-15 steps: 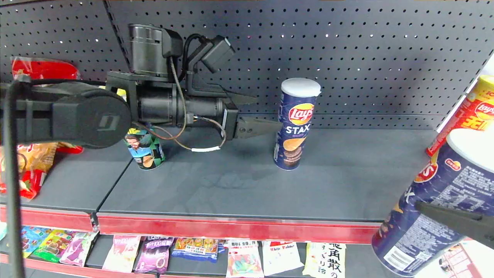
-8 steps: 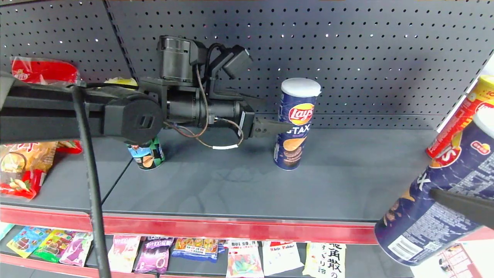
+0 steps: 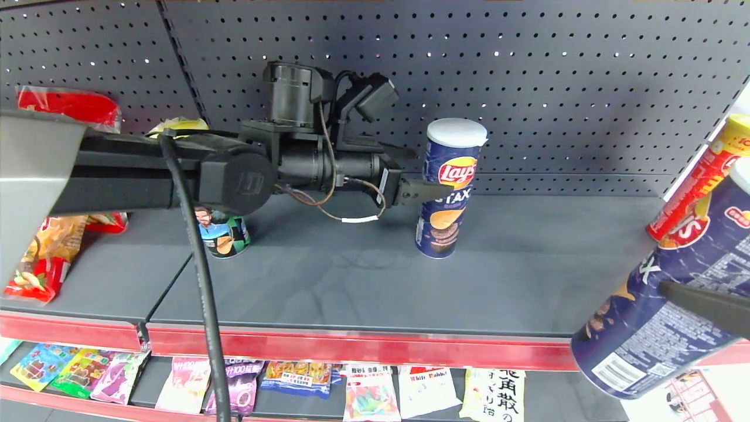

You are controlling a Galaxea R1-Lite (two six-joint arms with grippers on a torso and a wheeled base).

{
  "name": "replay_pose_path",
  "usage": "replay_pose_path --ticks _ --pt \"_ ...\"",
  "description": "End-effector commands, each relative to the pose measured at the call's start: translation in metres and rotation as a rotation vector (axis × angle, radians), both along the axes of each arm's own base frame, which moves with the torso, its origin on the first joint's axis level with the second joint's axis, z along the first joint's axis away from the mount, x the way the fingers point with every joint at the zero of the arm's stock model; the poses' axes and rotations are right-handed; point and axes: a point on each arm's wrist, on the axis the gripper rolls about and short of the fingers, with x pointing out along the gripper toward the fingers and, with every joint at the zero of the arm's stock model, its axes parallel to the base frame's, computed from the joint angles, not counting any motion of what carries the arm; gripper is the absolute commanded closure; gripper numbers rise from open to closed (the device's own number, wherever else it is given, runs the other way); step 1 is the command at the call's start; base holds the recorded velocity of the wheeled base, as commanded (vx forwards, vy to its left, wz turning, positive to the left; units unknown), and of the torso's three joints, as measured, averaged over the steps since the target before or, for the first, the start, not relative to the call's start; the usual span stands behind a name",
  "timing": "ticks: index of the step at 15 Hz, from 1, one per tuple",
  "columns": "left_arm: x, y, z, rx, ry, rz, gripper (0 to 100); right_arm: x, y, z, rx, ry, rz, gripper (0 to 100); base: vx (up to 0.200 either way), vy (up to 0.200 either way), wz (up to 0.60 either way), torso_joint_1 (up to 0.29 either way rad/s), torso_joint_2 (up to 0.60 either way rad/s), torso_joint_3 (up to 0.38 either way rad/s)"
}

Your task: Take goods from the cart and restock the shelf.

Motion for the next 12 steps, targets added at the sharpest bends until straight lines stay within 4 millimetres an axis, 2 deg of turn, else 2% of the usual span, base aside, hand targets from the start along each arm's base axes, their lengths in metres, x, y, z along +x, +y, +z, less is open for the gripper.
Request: replay_pose_path --ticks 1,11,12 --pt "0.004 -0.010 -0.006 0.003 0.001 -0.010 0 0.000 0.000 -0.002 -0.002 0.004 -0.001 100 0.000 0.000 0.00 0.000 0.00 0.000" --pt "0.020 -0.037 -0.015 -0.009 -0.026 -0.001 0 0.000 -0.001 -0.007 -0.010 0.019 -0.016 100 0.000 0.000 0.00 0.000 0.00 0.000" --pt "0.021 -0.038 -0.019 -0.004 -0.020 -0.003 100 0.000 -0.001 -0.007 -0.011 0.019 -0.017 100 0.000 0.000 0.00 0.000 0.00 0.000"
